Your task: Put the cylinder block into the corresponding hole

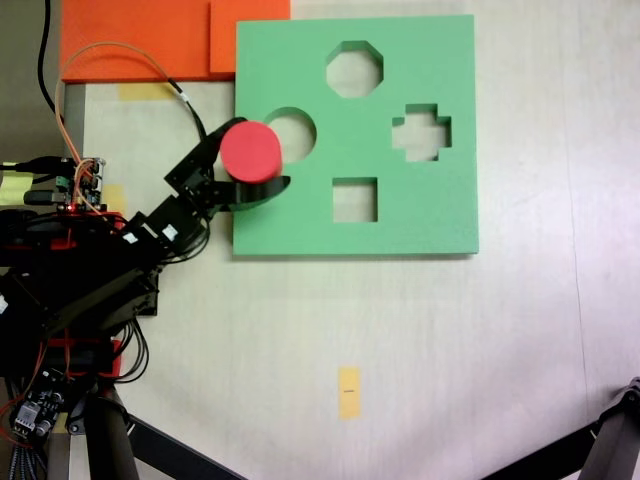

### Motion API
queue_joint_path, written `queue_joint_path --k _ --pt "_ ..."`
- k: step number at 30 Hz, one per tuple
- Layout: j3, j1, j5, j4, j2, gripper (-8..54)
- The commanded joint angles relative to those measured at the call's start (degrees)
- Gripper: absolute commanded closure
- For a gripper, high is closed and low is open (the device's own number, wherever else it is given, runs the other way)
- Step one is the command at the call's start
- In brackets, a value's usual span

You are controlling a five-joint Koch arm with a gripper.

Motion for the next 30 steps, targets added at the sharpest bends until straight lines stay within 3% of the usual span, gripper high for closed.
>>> queue_joint_path --k 1,13,30 --pt "-0.44 -0.09 -3.60 -2.11 0.18 23.6" --pt "-7.65 -2.99 -7.65 -24.43 -28.48 23.6" --pt "-16.35 -4.48 -7.65 -37.35 -47.46 23.5"
